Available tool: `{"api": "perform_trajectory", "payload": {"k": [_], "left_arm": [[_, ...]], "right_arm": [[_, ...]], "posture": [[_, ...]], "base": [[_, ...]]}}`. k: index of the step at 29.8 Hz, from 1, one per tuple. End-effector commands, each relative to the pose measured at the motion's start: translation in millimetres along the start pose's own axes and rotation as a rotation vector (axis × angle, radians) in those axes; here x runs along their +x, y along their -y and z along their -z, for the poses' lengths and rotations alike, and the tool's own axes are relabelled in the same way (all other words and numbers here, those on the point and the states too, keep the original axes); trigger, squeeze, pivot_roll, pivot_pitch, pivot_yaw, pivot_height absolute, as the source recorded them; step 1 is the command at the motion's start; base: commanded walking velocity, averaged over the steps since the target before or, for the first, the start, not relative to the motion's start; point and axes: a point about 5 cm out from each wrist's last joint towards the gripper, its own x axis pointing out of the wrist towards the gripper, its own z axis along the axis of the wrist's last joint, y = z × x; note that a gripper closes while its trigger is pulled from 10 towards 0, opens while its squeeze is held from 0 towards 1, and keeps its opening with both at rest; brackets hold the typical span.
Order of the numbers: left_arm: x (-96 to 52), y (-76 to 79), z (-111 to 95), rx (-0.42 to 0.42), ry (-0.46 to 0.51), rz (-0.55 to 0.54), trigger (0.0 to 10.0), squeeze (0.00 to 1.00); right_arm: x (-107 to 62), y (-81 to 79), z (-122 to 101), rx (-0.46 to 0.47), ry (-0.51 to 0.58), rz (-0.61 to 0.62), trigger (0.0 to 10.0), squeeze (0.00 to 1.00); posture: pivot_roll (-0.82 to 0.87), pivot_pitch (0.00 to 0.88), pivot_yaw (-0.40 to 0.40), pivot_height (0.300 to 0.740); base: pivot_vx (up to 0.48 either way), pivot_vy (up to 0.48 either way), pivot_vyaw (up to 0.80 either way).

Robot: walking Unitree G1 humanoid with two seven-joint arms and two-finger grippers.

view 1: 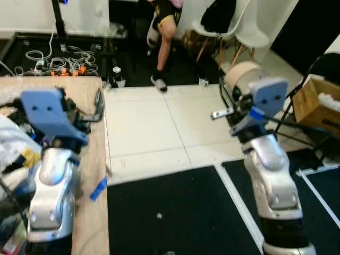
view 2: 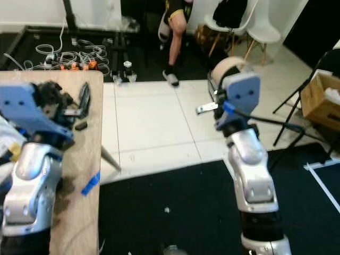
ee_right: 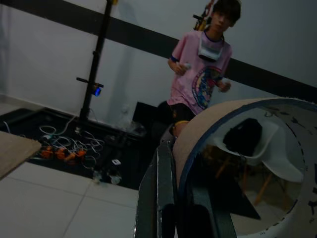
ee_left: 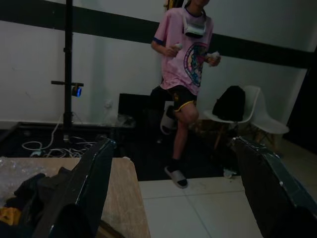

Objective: Picking trash to rubbish bin

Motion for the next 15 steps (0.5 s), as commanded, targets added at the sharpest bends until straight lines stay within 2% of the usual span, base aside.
{"api": "perform_trajectory", "payload": {"k": [1, 15], "left_arm": [[-2.3, -1.7, 2.2, 0.008, -0.007, -0.012, 10.0, 0.00], [-3.8, -0.5, 8.1, 0.066, -0.036, -0.007, 10.0, 0.00]], "right_arm": [[-1.9, 0.4, 3.0, 0.003, -0.015, -0.004, 10.0, 0.00], [-2.4, -0.1, 5.5, 0.003, -0.023, -0.010, 10.0, 0.00]], "posture": [[-0.04, 0.148, -0.117, 0.740], [-0.03, 0.147, -0.112, 0.740]], "base": [[0.000, 0.000, -0.48], [0.000, 0.000, -0.49]]}}
